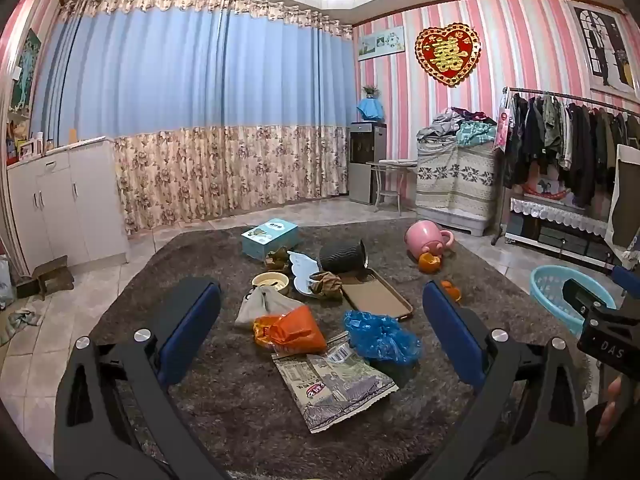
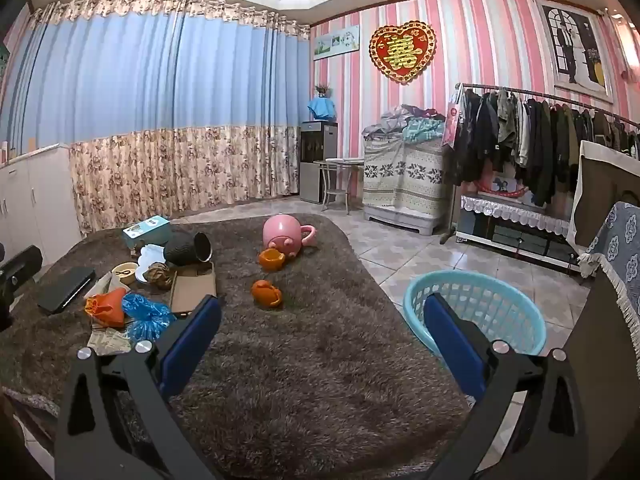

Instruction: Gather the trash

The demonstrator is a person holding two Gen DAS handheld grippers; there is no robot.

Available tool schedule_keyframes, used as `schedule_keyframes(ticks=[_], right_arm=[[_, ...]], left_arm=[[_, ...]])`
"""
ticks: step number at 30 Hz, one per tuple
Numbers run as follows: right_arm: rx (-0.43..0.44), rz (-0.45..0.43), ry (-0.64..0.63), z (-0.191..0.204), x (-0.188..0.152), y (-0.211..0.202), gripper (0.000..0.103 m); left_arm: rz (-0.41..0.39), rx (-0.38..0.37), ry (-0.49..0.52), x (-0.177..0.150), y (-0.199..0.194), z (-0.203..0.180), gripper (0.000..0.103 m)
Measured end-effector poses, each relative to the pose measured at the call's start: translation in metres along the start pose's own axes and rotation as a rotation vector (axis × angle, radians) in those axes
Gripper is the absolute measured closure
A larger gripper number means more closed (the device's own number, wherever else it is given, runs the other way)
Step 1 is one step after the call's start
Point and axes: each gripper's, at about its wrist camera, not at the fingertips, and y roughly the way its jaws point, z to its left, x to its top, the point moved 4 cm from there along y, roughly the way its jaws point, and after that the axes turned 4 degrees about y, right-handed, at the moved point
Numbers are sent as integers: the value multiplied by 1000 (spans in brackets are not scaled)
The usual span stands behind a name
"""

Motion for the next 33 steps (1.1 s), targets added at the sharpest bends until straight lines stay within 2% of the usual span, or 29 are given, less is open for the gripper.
schedule_keyframes(ticks=[33], right_arm=[[-5,-1,-3,-1,-1,2,4]], left_arm=[[7,-3,-23,-2,3,2,5]])
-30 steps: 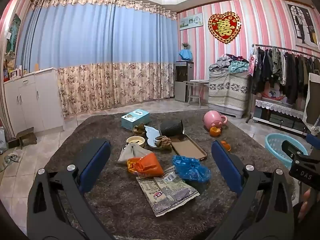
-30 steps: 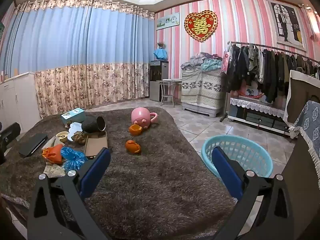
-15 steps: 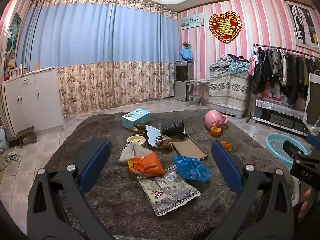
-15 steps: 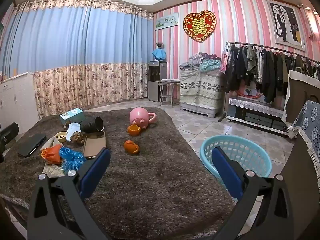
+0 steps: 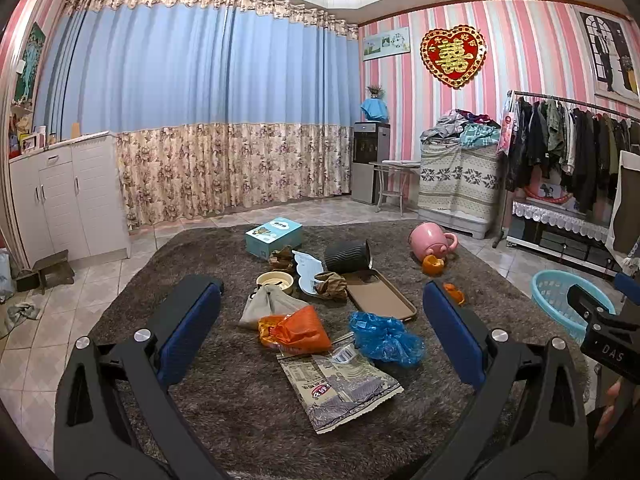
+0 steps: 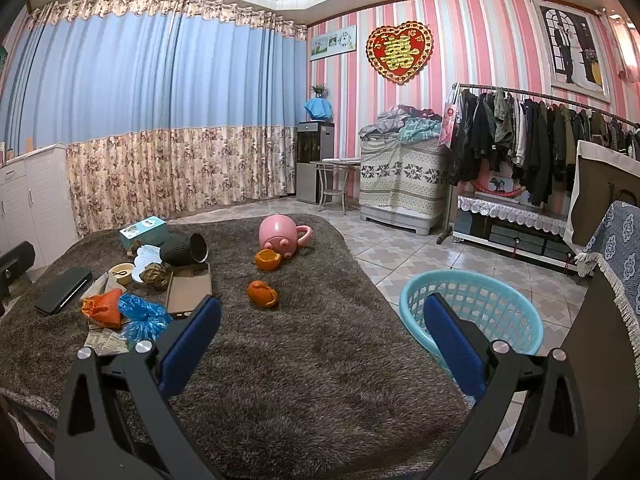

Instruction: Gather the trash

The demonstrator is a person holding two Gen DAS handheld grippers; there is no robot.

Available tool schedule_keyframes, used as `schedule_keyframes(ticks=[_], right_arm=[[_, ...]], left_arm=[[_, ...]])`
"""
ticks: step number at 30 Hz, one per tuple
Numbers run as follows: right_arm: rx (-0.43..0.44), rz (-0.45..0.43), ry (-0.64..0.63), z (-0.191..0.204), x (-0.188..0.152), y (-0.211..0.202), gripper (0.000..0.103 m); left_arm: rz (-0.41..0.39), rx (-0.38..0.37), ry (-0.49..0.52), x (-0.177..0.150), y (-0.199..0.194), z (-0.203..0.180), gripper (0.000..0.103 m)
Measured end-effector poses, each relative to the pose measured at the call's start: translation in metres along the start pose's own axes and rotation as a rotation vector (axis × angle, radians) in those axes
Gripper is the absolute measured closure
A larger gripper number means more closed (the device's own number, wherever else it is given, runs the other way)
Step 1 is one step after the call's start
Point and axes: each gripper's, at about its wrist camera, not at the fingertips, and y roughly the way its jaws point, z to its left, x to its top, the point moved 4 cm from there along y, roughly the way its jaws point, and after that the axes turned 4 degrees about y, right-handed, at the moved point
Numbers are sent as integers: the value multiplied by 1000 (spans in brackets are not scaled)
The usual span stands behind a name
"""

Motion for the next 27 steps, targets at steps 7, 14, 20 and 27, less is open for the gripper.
schedule_keyframes(ticks=[7,14,20,27], right_arm=[[0,0,0,0,0,0,4],[0,0,-1,0,0,0,4],[0,0,-2,0,-1,1,4],[1,1,-3,1,-1,0,4]], left_arm=[[0,-1,-2,0,0,0,5],[1,-1,-5,-1,1,5,5],[2,-1,-7,-1,1,5,5],[2,-1,-8,-2,2,5,5]])
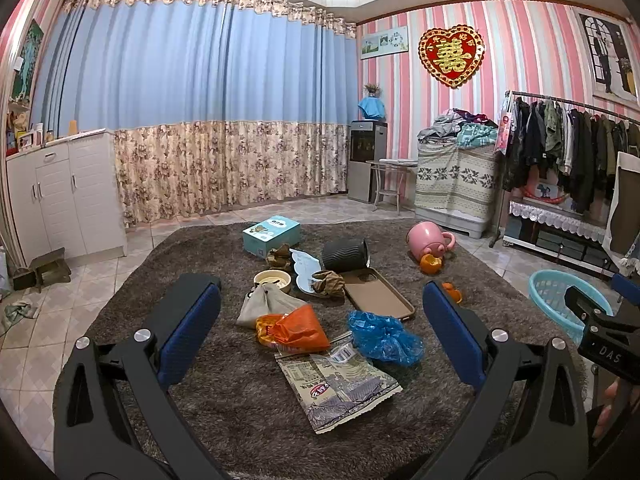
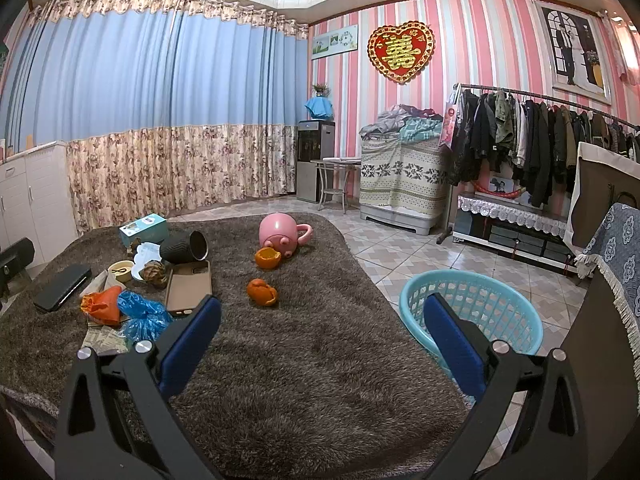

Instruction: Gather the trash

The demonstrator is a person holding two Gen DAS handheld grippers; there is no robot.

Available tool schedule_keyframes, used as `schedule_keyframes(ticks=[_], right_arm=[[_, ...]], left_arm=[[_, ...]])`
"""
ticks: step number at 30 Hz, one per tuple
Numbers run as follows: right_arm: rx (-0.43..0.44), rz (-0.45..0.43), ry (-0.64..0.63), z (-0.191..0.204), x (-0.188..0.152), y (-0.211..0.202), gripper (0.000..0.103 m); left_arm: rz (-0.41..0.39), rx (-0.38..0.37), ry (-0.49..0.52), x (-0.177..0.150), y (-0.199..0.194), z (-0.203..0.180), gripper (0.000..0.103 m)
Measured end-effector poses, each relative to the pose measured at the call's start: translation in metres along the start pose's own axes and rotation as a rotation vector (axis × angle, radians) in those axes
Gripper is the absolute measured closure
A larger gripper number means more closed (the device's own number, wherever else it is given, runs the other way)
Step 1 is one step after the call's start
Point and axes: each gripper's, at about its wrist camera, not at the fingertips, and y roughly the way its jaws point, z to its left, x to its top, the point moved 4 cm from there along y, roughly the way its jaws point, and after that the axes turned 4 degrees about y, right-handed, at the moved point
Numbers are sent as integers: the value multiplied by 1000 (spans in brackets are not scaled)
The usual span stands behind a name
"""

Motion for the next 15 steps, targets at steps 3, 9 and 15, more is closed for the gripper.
schedule_keyframes(ticks=[3,9,15], right_arm=[[-1,-1,-1,1,0,0,4],[1,-1,-2,-2,1,0,4],[1,0,-2,-2,1,-1,4]], left_arm=[[0,-1,0,0,0,0,5],[4,-3,-1,0,0,-1,5],[4,-2,-1,-1,1,-2,5]])
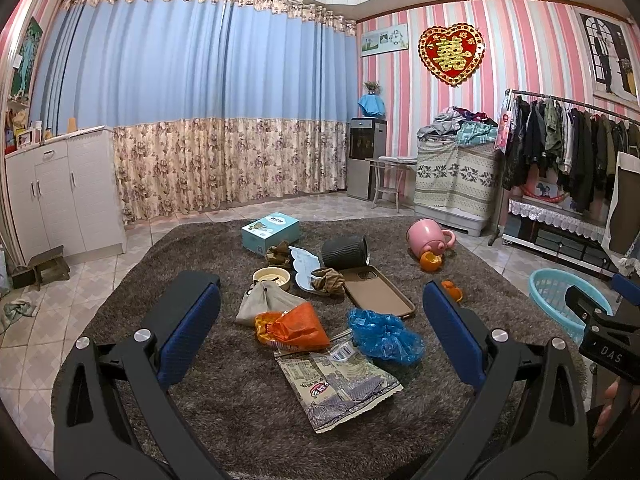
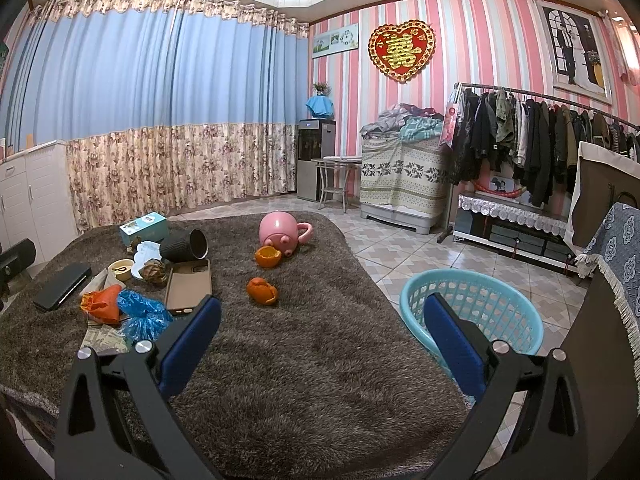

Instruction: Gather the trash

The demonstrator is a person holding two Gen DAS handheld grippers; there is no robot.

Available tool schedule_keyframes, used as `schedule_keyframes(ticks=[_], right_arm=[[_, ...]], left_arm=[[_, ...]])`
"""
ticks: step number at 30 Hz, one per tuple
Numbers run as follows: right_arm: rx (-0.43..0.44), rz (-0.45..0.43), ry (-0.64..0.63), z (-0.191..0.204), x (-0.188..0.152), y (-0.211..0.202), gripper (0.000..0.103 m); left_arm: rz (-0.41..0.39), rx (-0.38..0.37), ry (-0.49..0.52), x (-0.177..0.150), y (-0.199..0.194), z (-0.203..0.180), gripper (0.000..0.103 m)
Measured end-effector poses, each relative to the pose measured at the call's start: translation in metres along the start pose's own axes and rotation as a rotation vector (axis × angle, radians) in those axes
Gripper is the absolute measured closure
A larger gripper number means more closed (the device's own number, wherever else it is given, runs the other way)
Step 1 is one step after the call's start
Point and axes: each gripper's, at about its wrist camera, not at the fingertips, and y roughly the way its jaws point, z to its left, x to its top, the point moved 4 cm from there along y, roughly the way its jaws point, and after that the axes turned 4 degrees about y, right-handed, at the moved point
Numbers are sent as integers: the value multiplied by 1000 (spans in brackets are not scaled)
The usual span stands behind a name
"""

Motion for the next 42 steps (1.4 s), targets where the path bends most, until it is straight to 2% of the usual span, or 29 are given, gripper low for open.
schedule_keyframes(ticks=[42], right_arm=[[2,2,0,0,-4,1,4]], left_arm=[[6,-20,-1,-8,2,-8,5]])
